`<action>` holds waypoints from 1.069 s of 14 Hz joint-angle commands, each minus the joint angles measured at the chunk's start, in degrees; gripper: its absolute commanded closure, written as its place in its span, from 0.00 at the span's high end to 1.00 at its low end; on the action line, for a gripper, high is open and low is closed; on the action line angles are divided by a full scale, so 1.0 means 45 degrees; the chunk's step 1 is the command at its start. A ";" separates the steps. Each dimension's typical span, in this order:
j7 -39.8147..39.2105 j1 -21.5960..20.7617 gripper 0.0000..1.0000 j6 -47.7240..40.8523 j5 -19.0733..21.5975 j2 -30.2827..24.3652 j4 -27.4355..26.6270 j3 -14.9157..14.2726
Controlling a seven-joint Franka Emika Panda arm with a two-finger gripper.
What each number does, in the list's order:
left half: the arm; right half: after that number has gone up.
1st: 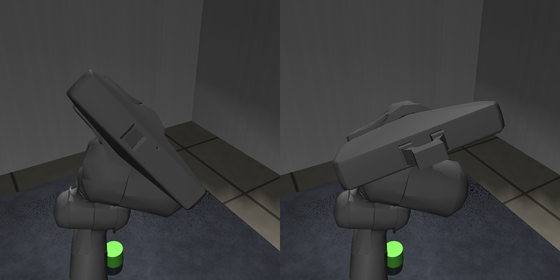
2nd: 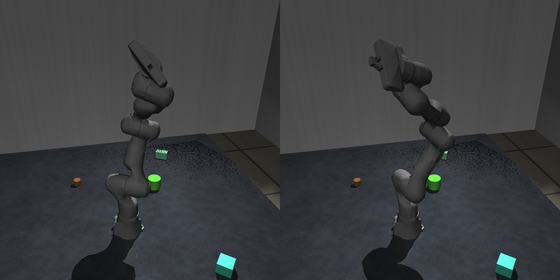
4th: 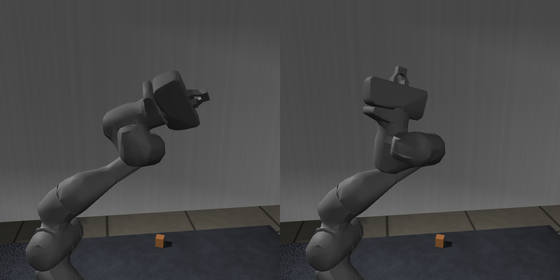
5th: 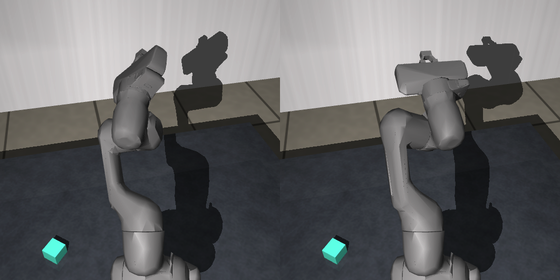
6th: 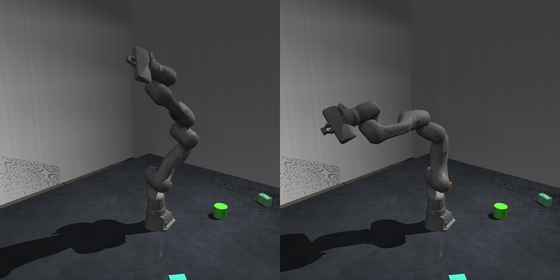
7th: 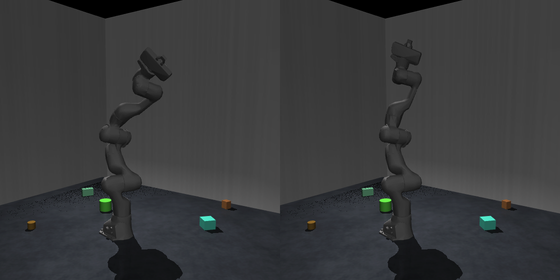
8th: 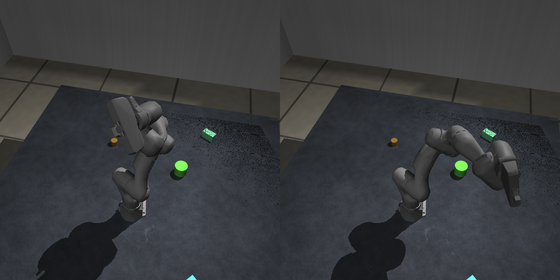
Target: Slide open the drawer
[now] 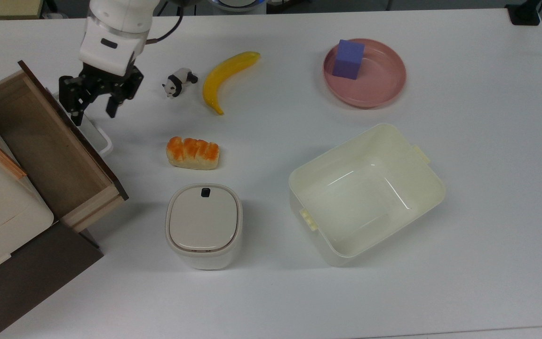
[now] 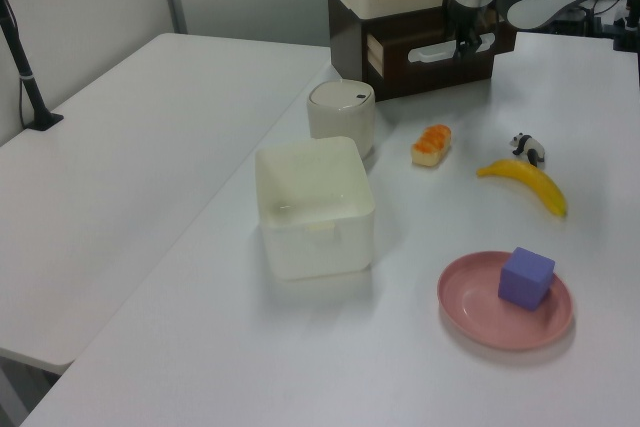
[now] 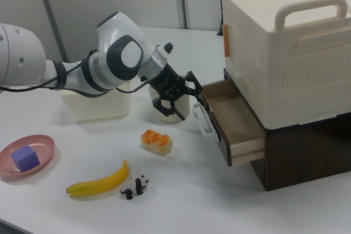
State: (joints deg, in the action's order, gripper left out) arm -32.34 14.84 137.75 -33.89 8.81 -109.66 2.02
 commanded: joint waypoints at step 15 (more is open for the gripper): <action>0.8943 -0.2965 1.00 -0.8364 0.6066 -0.1215 0.3450 0.0000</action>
State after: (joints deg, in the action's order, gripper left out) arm 4.75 1.86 104.04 -8.07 6.11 -93.96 2.48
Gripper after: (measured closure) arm 0.000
